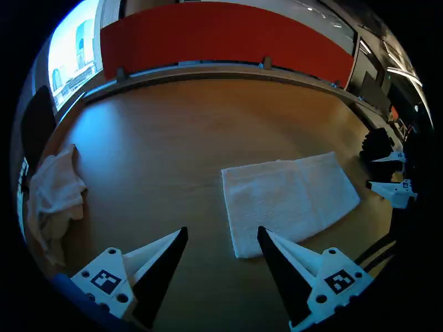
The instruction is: Fold towel
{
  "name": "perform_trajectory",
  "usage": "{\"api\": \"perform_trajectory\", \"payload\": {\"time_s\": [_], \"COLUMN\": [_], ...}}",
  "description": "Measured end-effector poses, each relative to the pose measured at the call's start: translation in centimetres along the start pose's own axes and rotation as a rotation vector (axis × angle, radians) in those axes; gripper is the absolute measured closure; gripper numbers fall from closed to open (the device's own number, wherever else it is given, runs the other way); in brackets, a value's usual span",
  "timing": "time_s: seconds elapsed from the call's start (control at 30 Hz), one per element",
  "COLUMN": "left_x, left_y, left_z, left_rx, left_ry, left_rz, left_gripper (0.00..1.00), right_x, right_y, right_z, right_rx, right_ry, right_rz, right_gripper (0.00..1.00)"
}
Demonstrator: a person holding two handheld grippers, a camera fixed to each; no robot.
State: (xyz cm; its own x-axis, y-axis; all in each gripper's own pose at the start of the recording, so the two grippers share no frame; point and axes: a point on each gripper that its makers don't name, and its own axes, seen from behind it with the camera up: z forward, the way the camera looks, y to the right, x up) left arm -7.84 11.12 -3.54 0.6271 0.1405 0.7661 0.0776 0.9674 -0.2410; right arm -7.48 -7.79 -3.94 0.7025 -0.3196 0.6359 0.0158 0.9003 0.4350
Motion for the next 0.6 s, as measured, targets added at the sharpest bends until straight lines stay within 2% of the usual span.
{"api": "perform_trajectory", "payload": {"time_s": [0.6], "left_x": [-2.5], "left_y": [-1.9], "left_z": [-3.0], "left_rx": [0.04], "left_ry": [0.005], "left_rz": [-0.051], "left_gripper": [0.07], "right_x": [-1.4], "right_y": [-1.4], "right_z": [0.4], "right_rx": [0.069], "right_ry": [-0.036], "right_rz": [-0.109], "right_gripper": [0.0]}}
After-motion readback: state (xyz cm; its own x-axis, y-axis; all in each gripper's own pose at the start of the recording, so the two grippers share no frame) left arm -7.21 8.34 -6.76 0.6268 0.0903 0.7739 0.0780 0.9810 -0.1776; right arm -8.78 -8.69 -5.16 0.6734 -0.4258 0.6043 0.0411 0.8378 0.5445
